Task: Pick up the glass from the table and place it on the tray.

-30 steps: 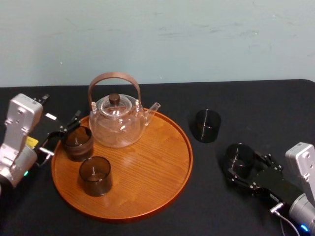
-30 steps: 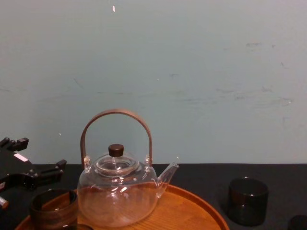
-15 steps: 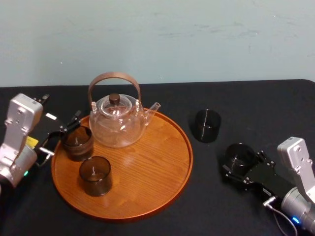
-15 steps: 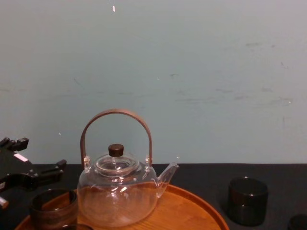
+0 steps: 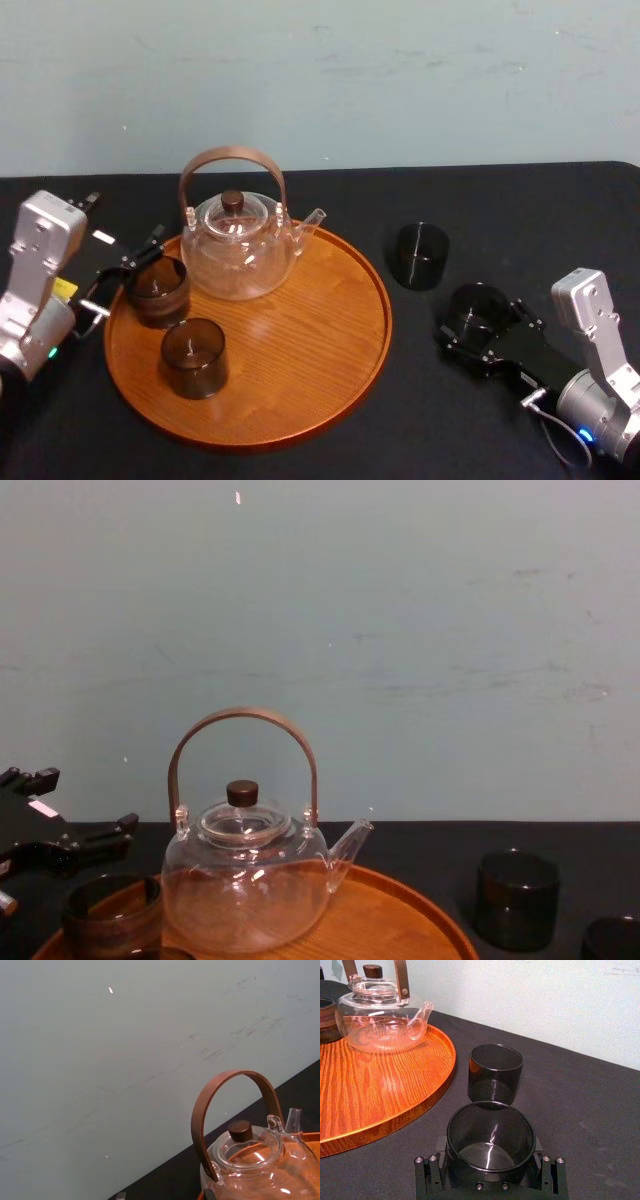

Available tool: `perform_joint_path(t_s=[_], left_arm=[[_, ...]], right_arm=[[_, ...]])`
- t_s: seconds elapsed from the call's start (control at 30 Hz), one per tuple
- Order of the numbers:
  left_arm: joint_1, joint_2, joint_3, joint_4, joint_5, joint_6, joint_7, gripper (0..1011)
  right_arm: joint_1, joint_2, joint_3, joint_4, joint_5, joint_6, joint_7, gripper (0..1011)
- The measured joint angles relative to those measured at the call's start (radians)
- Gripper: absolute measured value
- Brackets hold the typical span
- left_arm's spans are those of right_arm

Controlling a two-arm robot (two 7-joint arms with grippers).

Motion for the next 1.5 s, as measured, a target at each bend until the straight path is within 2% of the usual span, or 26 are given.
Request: perform_joint_path(t_s=[0.33,0.53,0.8,1.0,1.3,1.5], left_arm=[[0.0,0.0,0.0,0.0,0.0,0.0,0.0,1001],[0.0,0.0,0.0,0.0,0.0,0.0,0.0,1002],[0.0,0.0,0.0,0.0,0.0,0.0,0.0,1001],[0.0,0.0,0.0,0.0,0.0,0.0,0.0,1001],[0.0,0.0,0.0,0.0,0.0,0.0,0.0,1001],[0.0,0.0,0.0,0.0,0.0,0.0,0.0,1001]], right_arm=[[-0.004,0.006,-0.001,-0.006,0.0,0.0,-0.001,1002],[-0.005,0.007,-0.002,-0.009,0.0,0.0,-0.002,905],[-0.006,0.008,-0.002,-0.011,0.0,-0.001,-0.003,903],[-0.017,0.015,-0.003,-0.054,-0.003,0.0,0.03,903],[-0.037,0.026,-0.049,-0.147,-0.036,-0.005,0.07,903],[-0.027,0.021,-0.113,-0.181,-0.065,-0.007,0.105,903]])
